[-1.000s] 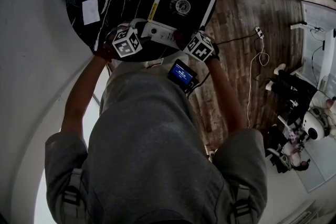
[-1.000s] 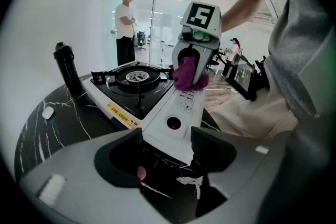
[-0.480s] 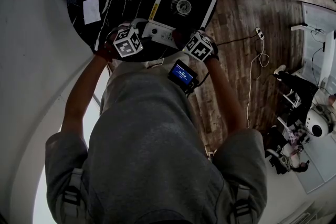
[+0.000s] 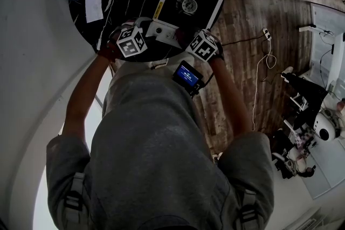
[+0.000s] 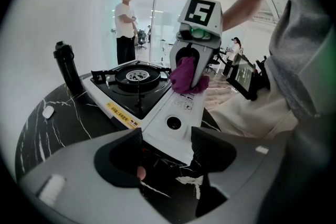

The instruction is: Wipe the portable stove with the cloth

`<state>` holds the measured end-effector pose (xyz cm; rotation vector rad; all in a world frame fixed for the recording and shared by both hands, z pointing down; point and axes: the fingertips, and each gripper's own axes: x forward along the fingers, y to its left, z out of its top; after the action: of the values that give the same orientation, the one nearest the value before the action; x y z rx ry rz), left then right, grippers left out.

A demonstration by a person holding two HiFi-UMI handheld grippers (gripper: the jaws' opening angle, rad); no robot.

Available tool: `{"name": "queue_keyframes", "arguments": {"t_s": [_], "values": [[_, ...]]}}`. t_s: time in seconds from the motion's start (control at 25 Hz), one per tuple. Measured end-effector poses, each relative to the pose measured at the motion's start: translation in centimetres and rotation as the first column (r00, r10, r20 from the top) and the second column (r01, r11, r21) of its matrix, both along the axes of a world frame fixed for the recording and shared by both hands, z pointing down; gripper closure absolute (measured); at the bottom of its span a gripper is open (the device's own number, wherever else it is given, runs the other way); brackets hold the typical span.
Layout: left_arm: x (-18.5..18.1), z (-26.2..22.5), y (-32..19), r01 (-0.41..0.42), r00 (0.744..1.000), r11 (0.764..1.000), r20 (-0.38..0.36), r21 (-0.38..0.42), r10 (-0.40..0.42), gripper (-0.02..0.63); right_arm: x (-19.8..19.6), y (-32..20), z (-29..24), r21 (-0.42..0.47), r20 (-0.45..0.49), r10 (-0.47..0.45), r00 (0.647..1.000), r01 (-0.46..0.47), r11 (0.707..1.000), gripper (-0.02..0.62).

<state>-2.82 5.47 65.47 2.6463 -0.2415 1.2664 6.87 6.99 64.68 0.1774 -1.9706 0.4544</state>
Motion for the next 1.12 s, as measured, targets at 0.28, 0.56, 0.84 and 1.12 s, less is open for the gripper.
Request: {"name": "queue_keyframes", "arguments": {"t_s": [0.28, 0.56, 0.84, 1.12], "values": [[0.1, 0.1, -0.1, 0.000, 1.000, 1.000, 0.004, -0.006, 0.000, 0.328, -0.5, -0.2, 0.1, -0.004, -0.007, -0.003, 1.000, 0.003, 1.000, 0.477], [0.0, 0.1, 0.0, 0.001, 1.000, 1.000, 0.008, -0.008, -0.001, 0.328, -1.0, -0.3, 0.1, -0.006, -0.007, -0.010, 1.000, 0.010, 1.000, 0.477], [0.0, -0.1, -0.1, -0.005, 1.000, 1.000, 0.012, -0.016, 0.005, 0.327, -1.7, -0.4, 0.0, -0.012, -0.008, -0.022, 1.000, 0.022, 1.000, 0.477], [0.0, 0.1, -0.1, -0.007, 1.000, 1.000, 0.007, -0.013, 0.007, 0.327, -2.4, -0.6, 0.1, -0.001, -0.002, -0.048, 0.999, 0.048, 0.999, 0.479]]}}
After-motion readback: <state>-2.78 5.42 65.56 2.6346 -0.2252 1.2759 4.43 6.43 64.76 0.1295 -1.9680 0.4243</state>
